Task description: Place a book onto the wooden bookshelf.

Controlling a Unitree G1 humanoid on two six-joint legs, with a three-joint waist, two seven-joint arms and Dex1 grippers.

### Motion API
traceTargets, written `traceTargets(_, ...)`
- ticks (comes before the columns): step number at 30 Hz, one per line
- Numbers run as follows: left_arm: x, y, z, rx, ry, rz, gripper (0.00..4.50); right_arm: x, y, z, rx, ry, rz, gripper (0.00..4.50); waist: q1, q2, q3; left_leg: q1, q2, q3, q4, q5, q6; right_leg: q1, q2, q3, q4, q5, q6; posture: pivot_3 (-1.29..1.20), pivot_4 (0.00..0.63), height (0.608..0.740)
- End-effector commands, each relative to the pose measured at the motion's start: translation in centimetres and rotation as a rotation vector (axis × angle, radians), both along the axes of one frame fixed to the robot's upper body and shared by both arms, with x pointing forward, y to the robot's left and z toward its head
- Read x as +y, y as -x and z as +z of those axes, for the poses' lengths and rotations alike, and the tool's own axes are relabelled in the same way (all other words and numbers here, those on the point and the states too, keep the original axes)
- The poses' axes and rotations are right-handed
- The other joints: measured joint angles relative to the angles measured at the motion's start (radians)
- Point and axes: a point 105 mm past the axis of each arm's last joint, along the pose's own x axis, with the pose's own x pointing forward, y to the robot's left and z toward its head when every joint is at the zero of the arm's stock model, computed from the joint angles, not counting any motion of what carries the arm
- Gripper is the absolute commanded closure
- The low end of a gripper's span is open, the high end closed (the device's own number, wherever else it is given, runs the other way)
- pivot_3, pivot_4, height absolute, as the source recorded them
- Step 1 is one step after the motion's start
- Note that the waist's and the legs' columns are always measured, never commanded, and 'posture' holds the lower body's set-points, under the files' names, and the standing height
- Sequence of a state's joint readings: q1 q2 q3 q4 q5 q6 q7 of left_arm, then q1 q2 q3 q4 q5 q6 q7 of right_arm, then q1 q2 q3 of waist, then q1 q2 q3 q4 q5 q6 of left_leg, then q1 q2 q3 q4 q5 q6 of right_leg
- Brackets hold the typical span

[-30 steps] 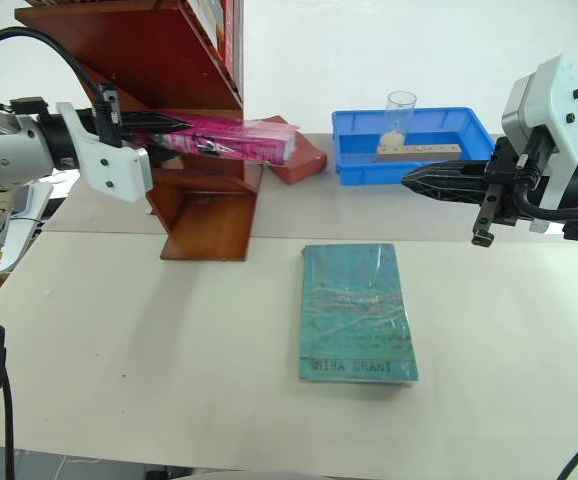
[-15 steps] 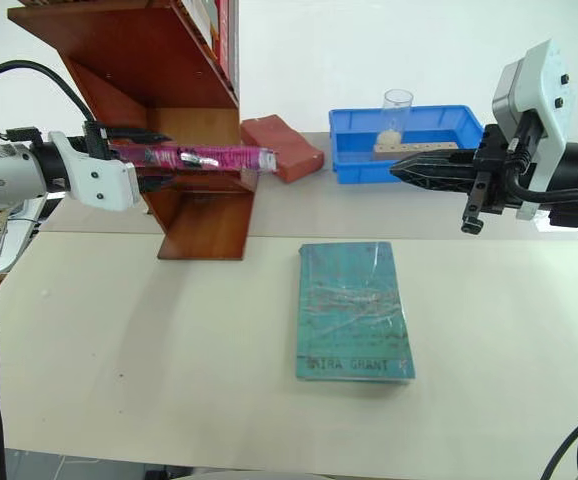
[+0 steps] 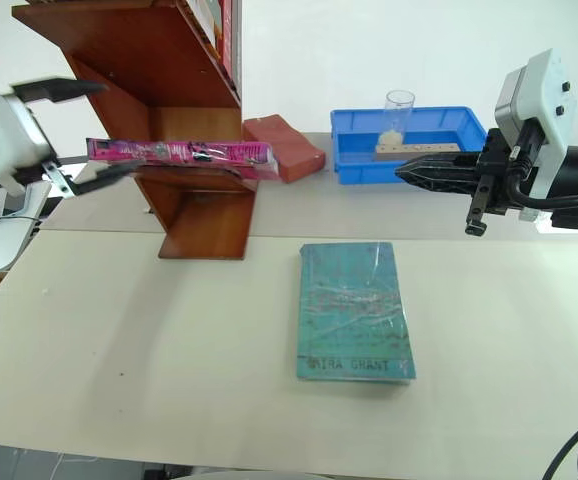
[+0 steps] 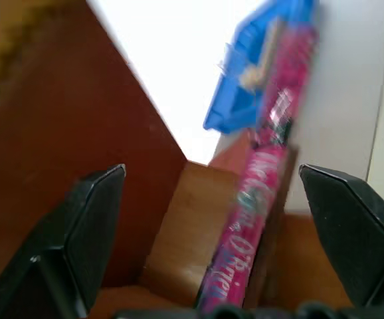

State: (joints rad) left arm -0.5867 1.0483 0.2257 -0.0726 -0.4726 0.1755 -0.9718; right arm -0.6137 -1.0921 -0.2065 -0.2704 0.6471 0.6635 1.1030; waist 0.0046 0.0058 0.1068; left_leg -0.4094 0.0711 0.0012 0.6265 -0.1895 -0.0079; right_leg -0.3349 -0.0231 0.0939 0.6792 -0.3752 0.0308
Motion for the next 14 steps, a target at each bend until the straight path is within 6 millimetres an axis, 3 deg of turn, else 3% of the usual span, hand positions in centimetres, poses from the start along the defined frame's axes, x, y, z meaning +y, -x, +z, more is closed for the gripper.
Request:
traceTargets(1, -0.2, 1.9, -2.6, 0.281, 0.106, -0.005, 0.03, -0.5, 0.0, -0.2, -0.041, 0.070, 0.003, 4.50, -0.004, 0.002, 0.000, 0.002, 0.000, 0.001, 0.000, 0.000, 0.000, 0.001, -0.001, 0.000, 0.000, 0.000, 0.000, 0.00, 0.150, 0.649)
traceTargets(5, 0.6, 3.3, -8.9, 0.442, -0.030, 0.082, 0.03, -2.0, -0.4, -3.5, -0.046, 0.266, -0.001, 4.50, -0.009, 0.001, 0.001, 0.004, 0.001, 0.001, -0.001, 0.000, 0.000, 0.000, 0.000, 0.000, 0.001, -0.001, -0.002, 0.00, 0.150, 0.649)
traceTargets(9, 0.7, 4.4, -13.1, 0.570, 0.020, 0.070, 0.03, -3.0, -0.5, -5.8, -0.025, 0.331, -0.007, 4.50, -0.005, -0.001, 0.001, 0.004, 0.001, 0.002, 0.000, 0.000, 0.000, 0.000, 0.000, 0.000, 0.001, -0.001, -0.003, 0.00, 0.150, 0.649)
traceTargets(14, -0.1, 4.9, -15.7, 0.631, 0.030, 0.047, 0.03, -3.8, -0.1, -7.8, 0.004, 0.365, -0.018, 4.50, 0.005, -0.001, 0.001, 0.004, 0.000, 0.003, 0.000, -0.001, 0.000, 0.000, -0.001, 0.000, 0.001, 0.001, -0.007, 0.00, 0.150, 0.649)
